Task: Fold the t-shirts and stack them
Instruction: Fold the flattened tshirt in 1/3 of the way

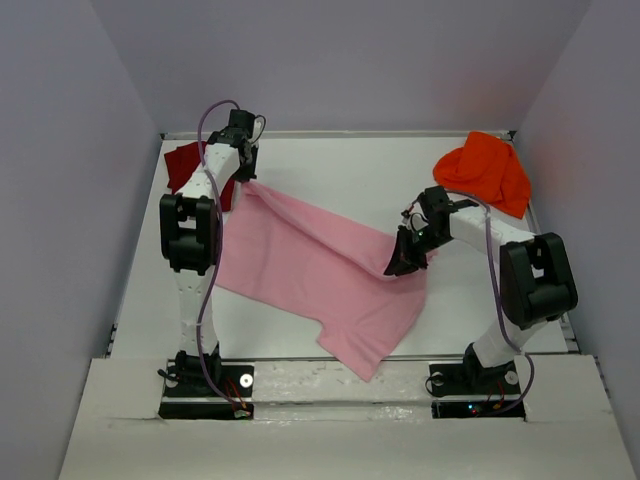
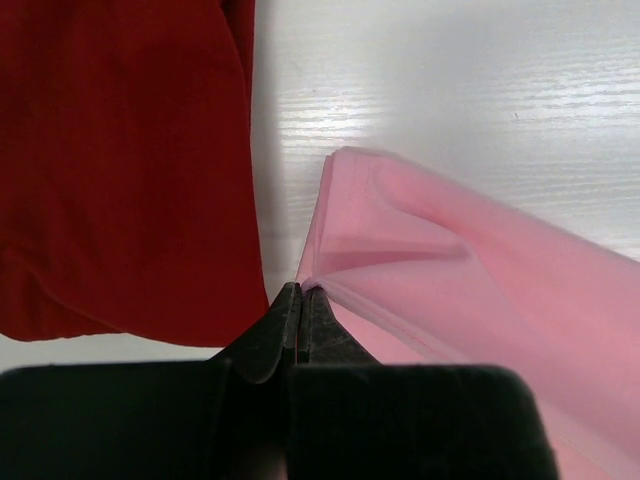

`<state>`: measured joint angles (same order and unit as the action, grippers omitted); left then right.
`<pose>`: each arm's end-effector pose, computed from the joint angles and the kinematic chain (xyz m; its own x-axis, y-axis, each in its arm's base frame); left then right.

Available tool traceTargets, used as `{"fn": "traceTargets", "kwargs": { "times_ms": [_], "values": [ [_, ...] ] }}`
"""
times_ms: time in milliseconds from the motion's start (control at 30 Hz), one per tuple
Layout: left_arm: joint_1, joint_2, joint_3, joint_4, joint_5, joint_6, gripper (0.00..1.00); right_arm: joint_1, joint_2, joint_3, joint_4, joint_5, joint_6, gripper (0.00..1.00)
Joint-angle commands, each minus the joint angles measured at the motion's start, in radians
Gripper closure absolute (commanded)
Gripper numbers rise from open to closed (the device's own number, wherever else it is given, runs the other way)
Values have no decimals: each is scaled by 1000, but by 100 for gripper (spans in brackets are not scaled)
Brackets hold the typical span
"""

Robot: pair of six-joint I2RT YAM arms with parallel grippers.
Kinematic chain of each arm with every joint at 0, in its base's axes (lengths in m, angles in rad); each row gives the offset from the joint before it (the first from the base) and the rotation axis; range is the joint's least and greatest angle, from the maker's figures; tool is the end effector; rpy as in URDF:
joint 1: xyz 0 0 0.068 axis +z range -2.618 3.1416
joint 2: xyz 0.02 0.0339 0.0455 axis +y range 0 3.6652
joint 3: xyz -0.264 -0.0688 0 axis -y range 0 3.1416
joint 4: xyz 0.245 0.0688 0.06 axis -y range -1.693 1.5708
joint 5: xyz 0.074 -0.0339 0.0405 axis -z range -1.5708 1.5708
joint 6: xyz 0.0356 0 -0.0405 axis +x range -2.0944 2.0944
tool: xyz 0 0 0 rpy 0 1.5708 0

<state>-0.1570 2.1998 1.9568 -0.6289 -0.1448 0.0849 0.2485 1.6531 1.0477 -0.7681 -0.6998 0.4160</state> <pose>0.4925 -0.0728 0.2426 -0.7481 0.2034 -0.6317 0.1269 0.9782 0.1646 0.2824 0.0953 0.1872 -0.9949 0.0665 0.0759 0.1001 0.7473 0.6569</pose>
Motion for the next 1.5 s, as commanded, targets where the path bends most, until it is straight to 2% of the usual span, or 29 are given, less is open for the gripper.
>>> {"fn": "traceTargets", "kwargs": {
  "times_ms": [0,100,400,433,467,500,567,633,667,733,767,833,867,900,933,967,1200,1300,1333,1367,1400,1433,1467],
  "values": [
    [5,-69,27,-35,37,26,100,21,48,-2,30,62,30,100],
    [5,-58,37,-84,77,21,100,21,85,9,35,83,55,100],
    [2,-192,-75,-18,174,-1,100,21,128,51,15,138,84,96],
    [1,-198,-78,-22,177,-1,100,31,129,51,9,147,86,92],
    [-3,-209,-87,-25,179,-1,100,31,129,51,1,160,89,83],
    [-4,-213,-90,-32,180,1,100,31,132,52,-2,161,89,58],
    [-9,-227,-101,-40,192,4,100,31,125,60,-17,187,95,26],
    [-13,-244,-128,-38,186,1,100,31,116,72,-26,204,101,0],
    [-19,-262,-140,-34,182,4,100,31,111,80,-33,213,104,0],
    [-22,-272,-159,-32,177,6,97,31,97,98,-54,235,106,0],
    [-21,-276,-162,-35,177,12,89,31,91,121,-72,246,107,0],
    [-22,-278,-165,-37,180,21,82,31,76,147,-86,266,109,0],
    [-22,-278,-165,-38,183,22,75,31,76,165,-112,270,107,0],
    [-22,-278,-165,-38,188,21,71,31,77,204,-128,276,104,0],
    [-22,-278,-164,-40,195,18,27,31,82,224,-143,290,98,0],
    [-22,-279,-164,-38,197,15,1,31,85,244,-155,298,96,0],
    [-22,-301,-159,-20,194,1,1,31,93,368,-249,387,84,0],
    [-22,-313,-160,-12,211,-2,1,31,83,383,-214,382,101,8],
    [-22,-315,-160,-11,223,-5,1,31,85,377,-194,370,115,24],
    [-22,-311,-160,-9,234,-5,1,31,88,352,-172,337,121,44],
    [-21,-311,-164,-6,261,-7,1,31,111,342,-136,310,130,93],
    [-22,-311,-170,1,281,-10,1,31,125,334,-117,310,133,100],
    [-22,-313,-176,11,312,-10,1,31,137,324,-97,290,135,100]
  ]
}}
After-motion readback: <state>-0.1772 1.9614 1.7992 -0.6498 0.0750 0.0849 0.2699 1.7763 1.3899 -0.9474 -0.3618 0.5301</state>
